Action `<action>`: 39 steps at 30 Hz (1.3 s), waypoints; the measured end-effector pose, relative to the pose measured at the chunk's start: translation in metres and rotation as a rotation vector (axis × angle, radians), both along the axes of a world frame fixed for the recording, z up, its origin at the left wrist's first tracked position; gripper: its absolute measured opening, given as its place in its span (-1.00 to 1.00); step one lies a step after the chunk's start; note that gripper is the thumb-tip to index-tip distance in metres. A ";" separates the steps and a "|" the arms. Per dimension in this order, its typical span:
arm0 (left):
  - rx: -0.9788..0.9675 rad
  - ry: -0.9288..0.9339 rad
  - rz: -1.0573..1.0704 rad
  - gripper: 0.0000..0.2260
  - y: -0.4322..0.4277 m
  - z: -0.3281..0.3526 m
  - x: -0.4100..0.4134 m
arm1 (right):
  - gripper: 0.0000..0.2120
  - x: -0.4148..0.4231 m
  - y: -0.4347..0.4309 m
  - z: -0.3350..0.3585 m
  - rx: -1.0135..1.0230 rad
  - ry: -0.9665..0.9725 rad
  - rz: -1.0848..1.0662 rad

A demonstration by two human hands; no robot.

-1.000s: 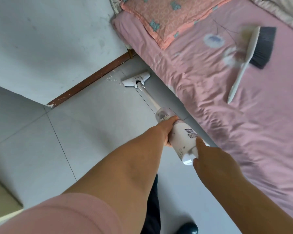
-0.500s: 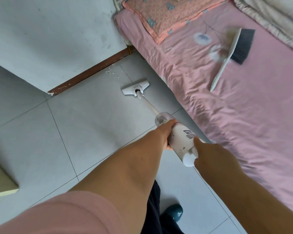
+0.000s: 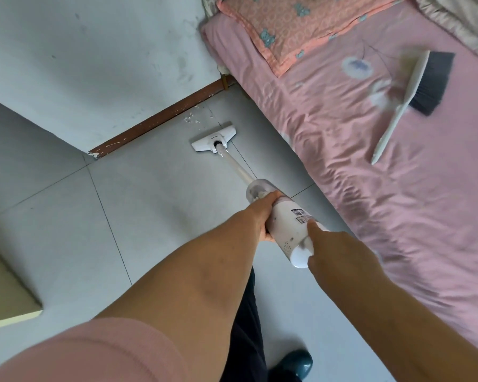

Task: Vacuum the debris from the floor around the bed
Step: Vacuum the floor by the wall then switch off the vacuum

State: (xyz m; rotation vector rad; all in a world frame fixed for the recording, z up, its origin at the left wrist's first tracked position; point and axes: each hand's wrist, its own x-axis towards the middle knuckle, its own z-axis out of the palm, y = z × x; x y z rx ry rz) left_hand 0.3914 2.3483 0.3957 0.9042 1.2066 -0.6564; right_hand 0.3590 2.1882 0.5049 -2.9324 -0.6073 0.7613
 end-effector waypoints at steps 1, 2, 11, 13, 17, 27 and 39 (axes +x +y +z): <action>0.001 0.006 0.001 -0.55 0.006 -0.001 0.003 | -0.35 0.003 0.006 0.000 -0.001 0.015 0.003; 0.012 0.015 -0.002 -0.55 0.016 -0.002 0.008 | -0.34 0.008 0.015 -0.002 0.000 0.037 0.001; 0.045 0.019 0.001 -0.46 0.075 -0.021 0.051 | -0.32 0.047 0.068 -0.022 0.034 0.071 -0.009; 0.057 0.021 -0.001 -0.45 0.086 -0.025 0.061 | -0.31 0.056 0.078 -0.027 0.036 0.076 -0.010; 0.053 0.022 -0.009 -0.55 0.102 -0.035 0.079 | -0.31 0.071 0.092 -0.036 0.027 0.094 -0.043; 0.079 0.001 0.021 -0.47 0.122 -0.058 0.109 | -0.32 0.096 0.109 -0.061 -0.002 0.098 -0.064; 0.056 -0.076 0.104 -0.50 0.134 -0.078 0.132 | -0.32 0.116 0.120 -0.083 0.054 0.067 -0.079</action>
